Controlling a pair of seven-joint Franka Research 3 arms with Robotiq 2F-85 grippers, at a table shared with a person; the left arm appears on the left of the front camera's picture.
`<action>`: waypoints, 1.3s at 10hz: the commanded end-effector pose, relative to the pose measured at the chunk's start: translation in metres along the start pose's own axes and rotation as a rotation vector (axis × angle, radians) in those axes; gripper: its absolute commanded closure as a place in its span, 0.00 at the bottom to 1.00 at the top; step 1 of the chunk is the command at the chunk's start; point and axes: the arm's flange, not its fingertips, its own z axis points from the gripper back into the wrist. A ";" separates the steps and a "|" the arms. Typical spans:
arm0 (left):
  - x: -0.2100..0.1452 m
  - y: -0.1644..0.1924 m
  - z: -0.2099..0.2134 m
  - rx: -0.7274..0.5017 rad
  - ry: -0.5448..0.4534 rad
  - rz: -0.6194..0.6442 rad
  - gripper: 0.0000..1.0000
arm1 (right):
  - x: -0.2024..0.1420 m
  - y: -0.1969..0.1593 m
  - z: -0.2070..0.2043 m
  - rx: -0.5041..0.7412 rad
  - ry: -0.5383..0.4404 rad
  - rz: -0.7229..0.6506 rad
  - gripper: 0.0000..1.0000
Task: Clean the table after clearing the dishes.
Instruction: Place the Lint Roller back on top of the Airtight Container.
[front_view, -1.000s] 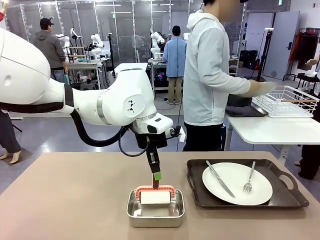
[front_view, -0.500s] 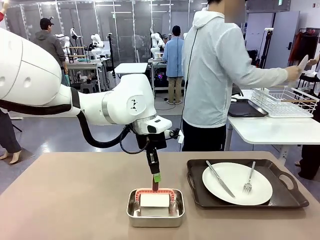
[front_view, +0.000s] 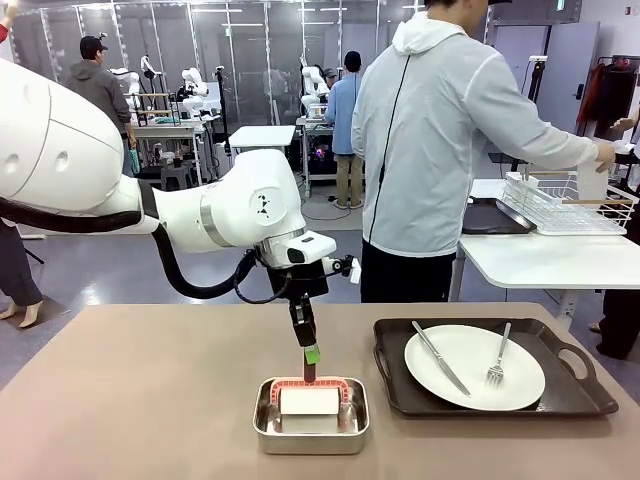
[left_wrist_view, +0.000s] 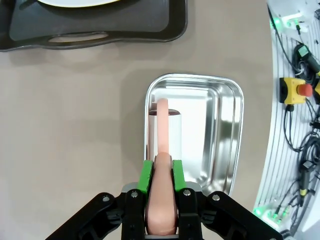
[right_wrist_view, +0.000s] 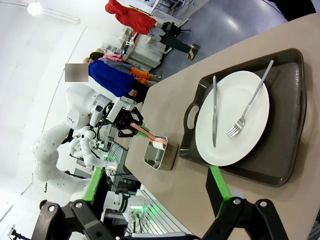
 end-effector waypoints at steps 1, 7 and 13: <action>0.003 -0.002 0.001 0.015 0.010 0.006 0.79 | -0.002 0.003 0.001 0.005 -0.003 0.006 0.00; 0.002 0.006 0.007 -0.049 -0.011 -0.024 0.38 | -0.002 0.003 0.001 0.005 -0.003 0.006 0.00; 0.011 0.010 0.022 -0.036 0.047 -0.031 0.00 | -0.002 0.003 0.001 0.005 -0.003 0.006 0.00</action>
